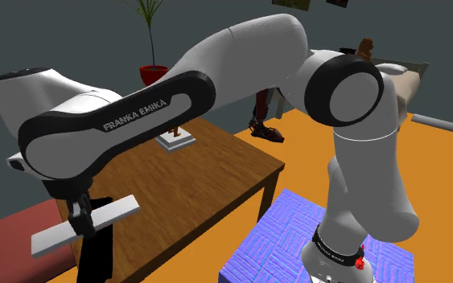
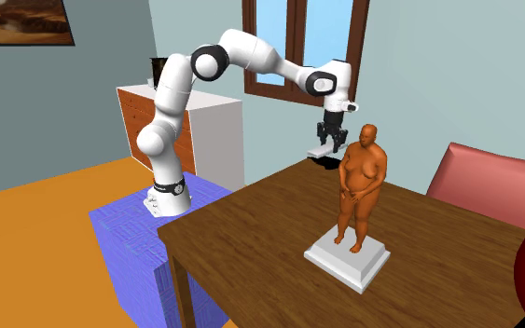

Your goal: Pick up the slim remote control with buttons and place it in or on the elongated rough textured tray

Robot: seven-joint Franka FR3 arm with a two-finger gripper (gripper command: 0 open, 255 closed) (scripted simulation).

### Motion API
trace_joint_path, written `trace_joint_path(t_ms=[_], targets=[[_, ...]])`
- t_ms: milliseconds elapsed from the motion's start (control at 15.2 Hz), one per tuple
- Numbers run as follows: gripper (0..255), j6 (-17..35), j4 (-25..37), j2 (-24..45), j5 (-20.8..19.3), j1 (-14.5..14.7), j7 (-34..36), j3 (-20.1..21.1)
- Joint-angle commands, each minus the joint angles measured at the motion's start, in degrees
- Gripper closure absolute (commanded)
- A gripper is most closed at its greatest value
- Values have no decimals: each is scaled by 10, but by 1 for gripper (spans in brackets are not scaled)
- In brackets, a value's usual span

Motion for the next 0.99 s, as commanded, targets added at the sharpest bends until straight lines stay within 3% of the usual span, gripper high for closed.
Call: trace_joint_path(t_ms=[0, 198, 726, 792, 924], targets=[[255, 14, -8, 6, -1, -1, -1, -1], [255, 37, -23, 14, -2, -1, -1, -1], [255, 37, -23, 14, -2, -1, -1, -1], [0, 37, -23, 14, -2, -1, -1, -1], [0, 37, -23, 14, -2, -1, -1, -1]])
